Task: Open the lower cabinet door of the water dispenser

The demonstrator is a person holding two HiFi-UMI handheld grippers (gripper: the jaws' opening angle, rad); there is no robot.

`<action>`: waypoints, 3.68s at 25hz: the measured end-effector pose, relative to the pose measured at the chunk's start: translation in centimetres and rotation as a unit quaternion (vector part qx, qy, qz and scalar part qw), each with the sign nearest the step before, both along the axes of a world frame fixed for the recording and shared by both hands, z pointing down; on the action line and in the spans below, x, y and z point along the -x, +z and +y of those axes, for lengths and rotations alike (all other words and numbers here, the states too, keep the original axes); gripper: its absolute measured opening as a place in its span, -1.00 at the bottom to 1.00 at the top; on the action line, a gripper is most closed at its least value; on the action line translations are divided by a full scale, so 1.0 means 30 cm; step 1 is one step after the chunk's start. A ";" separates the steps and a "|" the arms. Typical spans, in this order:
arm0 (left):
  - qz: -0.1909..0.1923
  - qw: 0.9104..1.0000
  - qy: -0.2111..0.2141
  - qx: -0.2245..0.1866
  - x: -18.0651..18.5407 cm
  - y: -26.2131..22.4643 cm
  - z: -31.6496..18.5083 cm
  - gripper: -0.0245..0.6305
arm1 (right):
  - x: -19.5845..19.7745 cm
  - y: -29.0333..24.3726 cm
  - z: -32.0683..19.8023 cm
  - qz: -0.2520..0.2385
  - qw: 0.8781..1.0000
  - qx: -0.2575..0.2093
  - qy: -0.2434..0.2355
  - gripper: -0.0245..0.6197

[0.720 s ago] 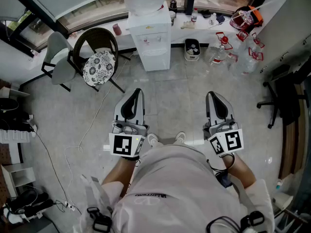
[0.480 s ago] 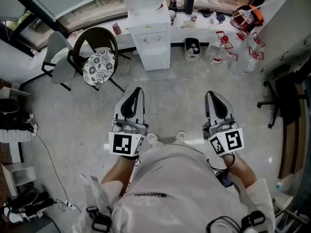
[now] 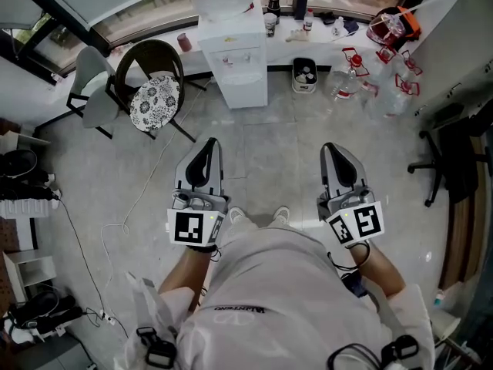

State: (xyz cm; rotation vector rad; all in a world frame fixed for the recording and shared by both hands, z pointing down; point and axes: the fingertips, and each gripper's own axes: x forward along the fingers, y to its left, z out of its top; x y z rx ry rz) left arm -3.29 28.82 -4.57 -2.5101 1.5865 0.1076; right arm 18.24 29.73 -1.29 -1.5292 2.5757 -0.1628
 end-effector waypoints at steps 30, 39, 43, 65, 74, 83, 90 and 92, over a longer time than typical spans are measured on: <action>0.018 1.000 0.014 0.002 0.177 0.056 -0.591 -0.92 | 0.153 0.043 -0.571 0.031 0.999 0.005 0.012 -0.87; 0.029 0.998 0.062 0.000 0.237 0.067 -0.859 -0.92 | 0.282 0.057 -0.804 0.041 0.999 0.012 0.028 -0.87; 0.033 0.996 0.075 0.019 0.236 0.095 -0.919 -0.92 | 0.309 0.065 -0.874 0.052 0.998 0.019 0.025 -0.87; 0.011 0.999 0.031 0.041 0.004 1.126 -1.303 -0.92 | 0.327 1.086 -1.334 0.044 0.995 0.041 -0.082 -0.87; 0.000 0.998 0.034 0.044 -0.044 1.808 -1.498 -0.92 | 0.307 1.750 -1.546 0.040 0.995 0.033 -0.081 -0.87; 0.005 0.997 0.070 0.025 -0.131 2.130 -1.655 -0.92 | 0.379 2.122 -1.700 0.035 0.993 0.019 -0.111 -0.87; -0.006 0.995 0.096 0.025 -0.204 2.279 -1.703 -0.92 | 0.394 2.287 -1.794 0.028 0.992 0.006 -0.119 -0.87; -0.016 0.995 0.099 0.024 -0.218 2.323 -1.713 -0.92 | 0.393 2.332 -1.818 0.029 0.992 0.007 -0.120 -0.87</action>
